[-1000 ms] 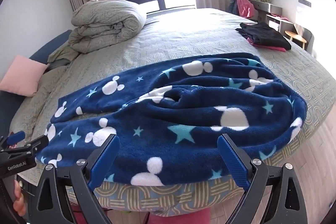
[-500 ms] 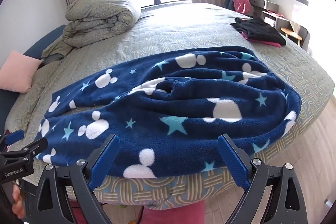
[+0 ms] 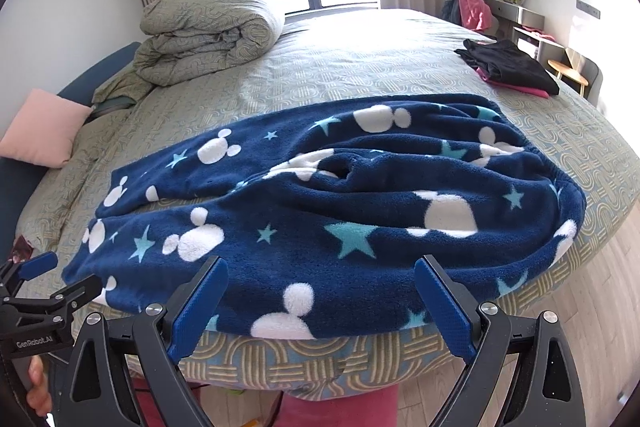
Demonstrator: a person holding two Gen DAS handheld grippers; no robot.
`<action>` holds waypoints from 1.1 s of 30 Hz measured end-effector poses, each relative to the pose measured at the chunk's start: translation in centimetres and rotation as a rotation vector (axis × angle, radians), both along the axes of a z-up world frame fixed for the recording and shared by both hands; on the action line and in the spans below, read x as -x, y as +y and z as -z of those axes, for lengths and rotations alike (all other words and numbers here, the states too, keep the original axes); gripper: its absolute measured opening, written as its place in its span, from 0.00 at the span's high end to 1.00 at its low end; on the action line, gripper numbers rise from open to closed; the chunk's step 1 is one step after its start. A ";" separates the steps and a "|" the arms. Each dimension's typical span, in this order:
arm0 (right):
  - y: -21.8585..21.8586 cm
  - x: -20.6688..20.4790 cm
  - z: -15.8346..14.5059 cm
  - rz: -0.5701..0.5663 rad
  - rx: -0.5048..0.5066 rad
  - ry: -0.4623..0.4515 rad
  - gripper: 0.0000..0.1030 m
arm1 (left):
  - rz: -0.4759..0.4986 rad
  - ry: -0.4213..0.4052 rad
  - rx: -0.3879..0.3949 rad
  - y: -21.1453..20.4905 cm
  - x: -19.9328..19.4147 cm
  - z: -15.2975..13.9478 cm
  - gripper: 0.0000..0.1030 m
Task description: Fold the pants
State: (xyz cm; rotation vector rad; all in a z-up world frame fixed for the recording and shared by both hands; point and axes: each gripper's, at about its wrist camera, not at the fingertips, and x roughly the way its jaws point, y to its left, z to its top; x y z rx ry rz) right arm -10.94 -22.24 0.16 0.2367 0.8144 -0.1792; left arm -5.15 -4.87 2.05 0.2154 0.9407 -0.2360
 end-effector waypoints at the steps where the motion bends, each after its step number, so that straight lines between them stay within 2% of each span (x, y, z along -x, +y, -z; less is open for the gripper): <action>1: 0.0 -0.1 0.0 0.000 0.001 0.000 0.07 | -0.001 -0.004 0.003 -0.1 0.0 0.1 0.00; 9: 0.0 -0.1 -0.1 0.002 -0.009 0.000 0.07 | 0.005 -0.020 0.020 0.1 1.3 -1.1 0.00; 22: 1.4 -0.3 -0.7 -0.066 0.011 -0.023 0.07 | -0.058 -0.034 0.039 3.4 -0.1 -1.6 0.00; 27: 0.4 0.4 -1.0 0.023 0.054 -0.031 0.07 | -0.094 -0.070 0.046 4.8 -0.4 -2.4 0.00; 29: 0.0 0.7 -1.1 0.032 0.033 -0.055 0.07 | -0.110 -0.080 0.046 5.3 -0.4 -2.5 0.00; 33: -1.0 1.6 -0.8 0.077 -0.077 -0.140 0.07 | -0.140 -0.076 0.037 6.0 -0.5 -2.0 0.00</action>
